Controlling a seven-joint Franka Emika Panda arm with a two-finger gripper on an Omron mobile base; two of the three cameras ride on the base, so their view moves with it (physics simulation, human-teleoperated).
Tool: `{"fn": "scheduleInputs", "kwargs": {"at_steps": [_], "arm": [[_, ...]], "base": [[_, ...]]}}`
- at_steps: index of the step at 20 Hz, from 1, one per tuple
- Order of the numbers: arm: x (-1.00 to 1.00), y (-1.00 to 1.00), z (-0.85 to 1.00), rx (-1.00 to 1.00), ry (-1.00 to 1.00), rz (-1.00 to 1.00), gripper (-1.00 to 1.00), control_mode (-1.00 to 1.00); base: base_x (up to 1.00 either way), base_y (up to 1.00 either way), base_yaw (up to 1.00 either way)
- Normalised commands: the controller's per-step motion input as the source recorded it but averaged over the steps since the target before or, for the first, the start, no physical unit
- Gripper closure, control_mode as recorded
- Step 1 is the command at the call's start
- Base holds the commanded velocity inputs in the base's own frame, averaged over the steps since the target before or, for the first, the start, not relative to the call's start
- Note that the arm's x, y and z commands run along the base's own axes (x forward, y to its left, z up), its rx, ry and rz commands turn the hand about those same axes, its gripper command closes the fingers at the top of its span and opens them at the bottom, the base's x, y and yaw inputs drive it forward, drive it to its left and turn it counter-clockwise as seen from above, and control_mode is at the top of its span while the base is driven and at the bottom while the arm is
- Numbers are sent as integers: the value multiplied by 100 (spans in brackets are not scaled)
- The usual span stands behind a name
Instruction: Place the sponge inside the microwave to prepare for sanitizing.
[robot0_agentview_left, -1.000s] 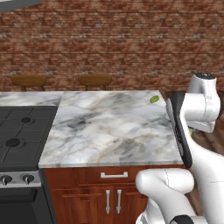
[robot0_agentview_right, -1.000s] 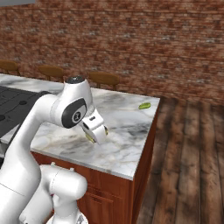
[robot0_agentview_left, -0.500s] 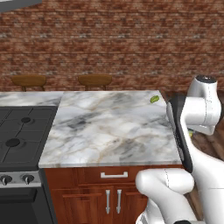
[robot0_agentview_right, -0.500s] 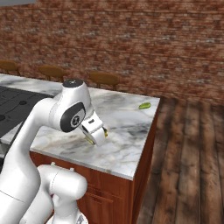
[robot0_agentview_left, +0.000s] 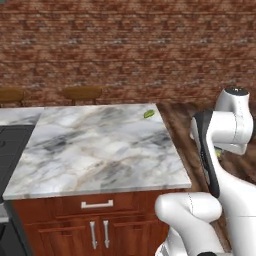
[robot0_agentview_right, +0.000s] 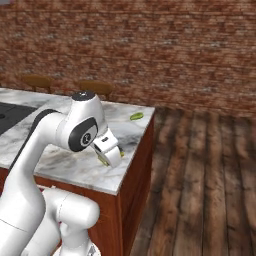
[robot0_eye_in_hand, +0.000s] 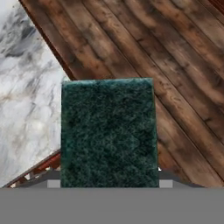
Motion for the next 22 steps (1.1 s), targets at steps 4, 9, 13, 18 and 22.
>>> {"fn": "scheduleInputs", "kwargs": {"at_steps": [4, 9, 13, 18, 22], "arm": [[0, 0, 0, 0, 0, 0, 100, 100], [0, 0, 0, 0, 0, 0, 100, 100], [0, 0, 0, 0, 0, 0, 100, 100], [0, 0, 0, 0, 0, 0, 100, 100], [0, 0, 0, 0, 0, 0, 100, 100]], "base": [[0, -91, -5], [0, -55, 0], [22, 29, -7], [0, -48, 1], [0, -42, 0]]}}
